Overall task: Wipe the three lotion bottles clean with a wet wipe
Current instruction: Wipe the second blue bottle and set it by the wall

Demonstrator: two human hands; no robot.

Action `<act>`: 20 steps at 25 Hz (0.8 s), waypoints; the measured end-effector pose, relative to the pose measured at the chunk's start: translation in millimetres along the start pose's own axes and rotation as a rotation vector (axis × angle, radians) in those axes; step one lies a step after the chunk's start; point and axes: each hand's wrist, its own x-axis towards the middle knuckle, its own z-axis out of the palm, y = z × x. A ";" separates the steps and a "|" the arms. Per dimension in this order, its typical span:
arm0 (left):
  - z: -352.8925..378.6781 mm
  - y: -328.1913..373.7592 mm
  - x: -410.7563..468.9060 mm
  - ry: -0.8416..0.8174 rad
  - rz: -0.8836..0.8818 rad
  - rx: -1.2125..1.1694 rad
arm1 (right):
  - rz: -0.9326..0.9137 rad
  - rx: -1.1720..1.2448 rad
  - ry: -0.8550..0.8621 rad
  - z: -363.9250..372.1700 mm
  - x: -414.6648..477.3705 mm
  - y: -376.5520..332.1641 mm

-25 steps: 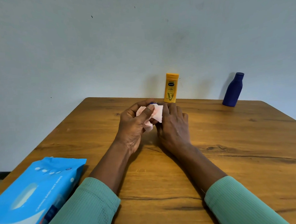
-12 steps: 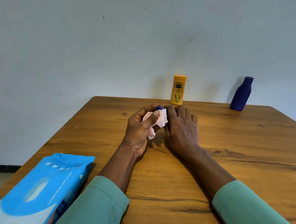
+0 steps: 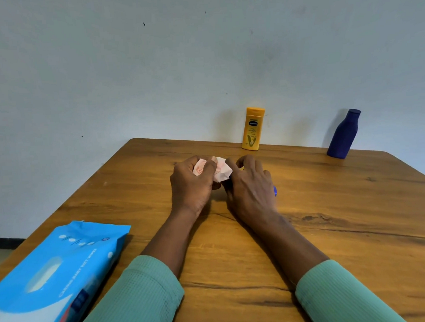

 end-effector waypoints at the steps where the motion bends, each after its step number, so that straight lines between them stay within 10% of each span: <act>1: 2.3 2.4 -0.7 0.049 -0.002 0.051 | -0.022 -0.009 -0.031 0.2 0.0 -0.4; 14: 8.2 0.9 -4.5 -0.040 0.111 0.120 | 0.054 -0.100 -0.008 -3.0 -2.6 0.2; 20: 8.4 11.9 -4.4 0.039 -0.249 -0.194 | -0.026 -0.223 0.155 5.0 -3.5 -8.5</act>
